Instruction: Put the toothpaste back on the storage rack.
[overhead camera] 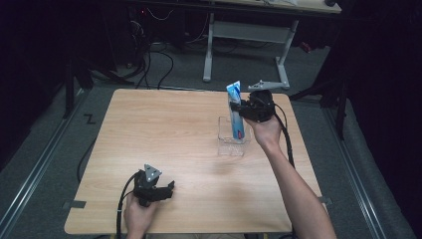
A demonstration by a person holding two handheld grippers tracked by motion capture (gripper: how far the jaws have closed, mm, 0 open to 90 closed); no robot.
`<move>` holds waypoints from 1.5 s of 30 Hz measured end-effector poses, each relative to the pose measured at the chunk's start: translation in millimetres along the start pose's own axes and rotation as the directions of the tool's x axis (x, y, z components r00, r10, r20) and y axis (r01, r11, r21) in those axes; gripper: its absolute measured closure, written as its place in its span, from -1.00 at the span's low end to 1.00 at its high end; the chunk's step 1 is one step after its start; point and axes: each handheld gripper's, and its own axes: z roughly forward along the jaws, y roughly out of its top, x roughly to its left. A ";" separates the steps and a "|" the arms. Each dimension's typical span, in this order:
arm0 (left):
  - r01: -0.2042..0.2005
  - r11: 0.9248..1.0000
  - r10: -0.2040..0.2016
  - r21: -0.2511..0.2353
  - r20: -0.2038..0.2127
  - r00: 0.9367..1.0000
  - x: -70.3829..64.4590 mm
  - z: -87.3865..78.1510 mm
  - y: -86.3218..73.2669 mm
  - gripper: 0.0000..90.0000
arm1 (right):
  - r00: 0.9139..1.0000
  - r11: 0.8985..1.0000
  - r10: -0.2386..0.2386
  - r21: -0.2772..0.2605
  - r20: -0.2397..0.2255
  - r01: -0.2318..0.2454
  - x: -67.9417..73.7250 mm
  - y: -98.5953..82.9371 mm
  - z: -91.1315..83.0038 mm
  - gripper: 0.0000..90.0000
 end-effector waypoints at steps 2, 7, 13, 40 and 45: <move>-0.001 1.000 0.001 0.000 0.000 1.000 0.1 0.0 0.0 -0.63 | 1.000 1.000 0.000 0.005 0.012 0.000 -1.3 0.5 2.0 0.60; -0.002 1.000 0.002 0.000 -0.001 1.000 0.1 0.0 0.0 -0.63 | 0.999 1.000 0.010 0.014 0.036 -0.011 -8.8 -2.7 6.2 0.60; 0.000 1.000 0.000 0.000 0.000 1.000 0.0 0.0 0.0 -0.63 | 0.998 0.999 0.026 0.021 0.051 -0.027 -15.7 -9.4 9.1 0.60; 0.001 1.000 -0.001 -0.002 -0.001 1.000 -0.1 0.0 0.0 -0.63 | 0.997 0.989 0.015 0.144 0.075 -0.025 -19.7 -45.2 33.6 0.60; 0.001 1.000 -0.001 -0.002 -0.001 1.000 -0.1 0.0 0.0 -0.63 | 0.997 0.988 -0.009 0.156 0.071 -0.003 -15.7 -45.0 36.8 0.60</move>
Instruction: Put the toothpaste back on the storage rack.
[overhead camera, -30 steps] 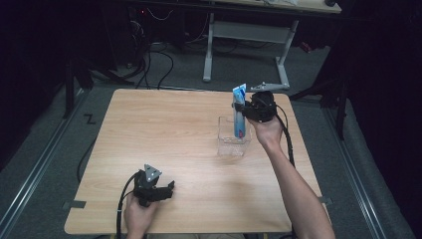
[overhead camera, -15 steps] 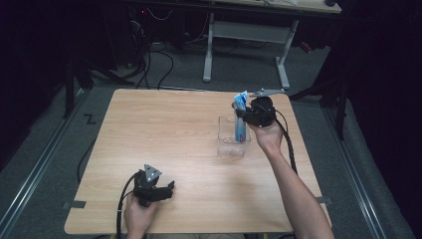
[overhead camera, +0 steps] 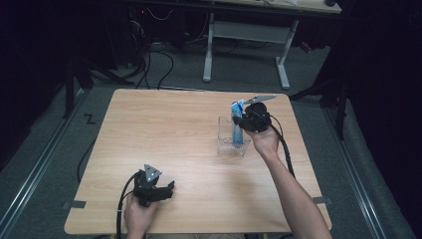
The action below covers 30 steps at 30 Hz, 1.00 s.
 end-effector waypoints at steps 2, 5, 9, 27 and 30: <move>0.000 1.000 0.000 0.000 0.000 1.000 0.0 0.0 0.0 -0.63 | 1.000 1.000 0.002 0.006 -0.008 -0.002 1.3 0.0 1.7 0.60; 0.000 1.000 0.000 0.000 0.000 1.000 0.0 0.0 0.0 -0.63 | 1.000 1.000 -0.003 0.017 -0.011 0.003 2.4 -0.8 5.2 0.60; 0.000 1.000 0.000 0.000 0.000 1.000 0.0 0.0 0.0 -0.63 | 1.000 1.000 -0.005 0.023 -0.015 0.006 4.7 -0.3 7.2 0.59; 0.001 1.000 -0.001 -0.001 0.000 1.000 0.0 0.2 0.0 -0.63 | 0.999 1.000 0.026 -0.002 -0.033 -0.026 8.7 2.3 20.2 0.55; 0.001 1.000 -0.001 -0.001 -0.001 1.000 0.0 0.3 0.1 -0.63 | 0.999 1.000 0.030 -0.003 -0.036 -0.030 8.6 2.8 22.1 0.54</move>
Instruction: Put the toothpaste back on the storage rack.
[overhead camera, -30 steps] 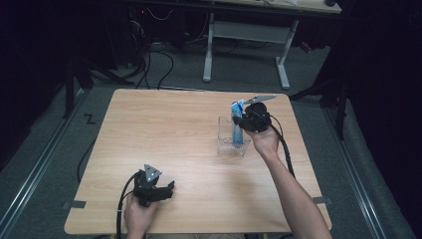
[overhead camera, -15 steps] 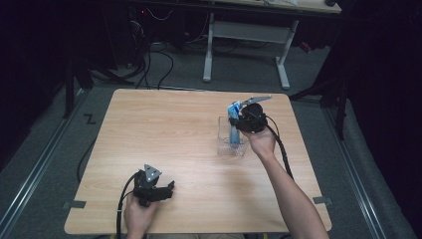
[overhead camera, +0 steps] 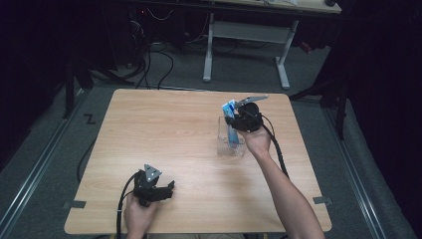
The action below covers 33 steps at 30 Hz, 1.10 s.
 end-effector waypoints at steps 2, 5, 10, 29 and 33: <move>-0.001 1.000 0.001 0.000 0.000 1.000 0.0 0.0 0.0 -0.63 | 1.000 1.000 0.003 -0.002 -0.001 -0.003 0.0 0.5 1.8 0.54; -0.001 1.000 0.001 0.001 0.000 1.000 0.1 0.0 0.0 -0.63 | 1.000 1.000 0.008 0.000 -0.004 -0.008 0.6 1.3 3.7 0.53; -0.001 1.000 0.001 0.000 0.000 1.000 0.1 0.0 0.0 -0.63 | 1.000 1.000 0.000 0.005 -0.008 0.000 4.6 2.8 7.1 0.51; -0.001 1.000 0.001 0.000 0.000 1.000 0.1 0.0 0.0 -0.63 | 1.000 1.000 0.006 0.007 -0.015 -0.006 10.4 4.6 12.5 0.36; -0.001 1.000 0.001 0.001 0.000 1.000 0.1 0.0 0.0 -0.63 | 0.999 1.000 0.025 -0.014 -0.022 -0.025 8.4 5.4 5.8 0.20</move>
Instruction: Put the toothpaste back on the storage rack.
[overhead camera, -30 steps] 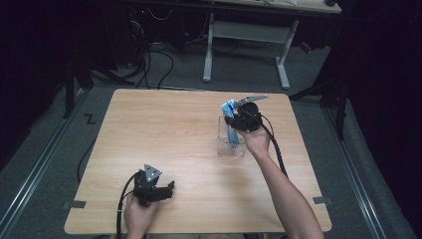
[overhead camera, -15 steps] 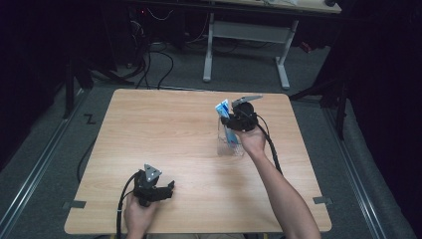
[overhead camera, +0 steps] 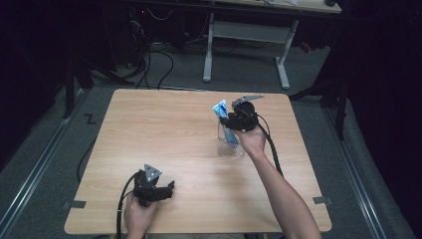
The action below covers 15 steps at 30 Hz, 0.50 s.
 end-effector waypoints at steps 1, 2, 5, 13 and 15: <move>0.000 1.000 0.000 0.000 0.000 1.000 0.0 0.0 0.0 -0.63 | 1.000 1.000 0.000 0.000 0.001 0.000 0.3 0.2 -1.8 0.18; 0.000 1.000 0.000 0.000 0.000 1.000 0.0 0.0 0.0 -0.63 | 1.000 1.000 -0.007 -0.003 0.003 0.007 0.3 0.6 -4.1 0.15; 0.000 1.000 0.000 0.000 0.000 1.000 0.0 0.0 0.0 -0.63 | 1.000 1.000 -0.013 -0.022 0.007 0.014 0.0 1.3 -11.6 0.11; -0.001 1.000 0.001 0.002 0.001 1.000 0.0 -0.1 0.1 -0.63 | 1.000 0.998 -0.008 -0.059 0.014 0.009 -4.1 2.2 -29.6 0.10; 0.000 1.000 0.000 0.001 0.000 1.000 0.0 -0.1 0.1 -0.63 | 1.000 0.998 -0.010 -0.065 0.019 0.011 -5.5 2.2 -34.3 0.10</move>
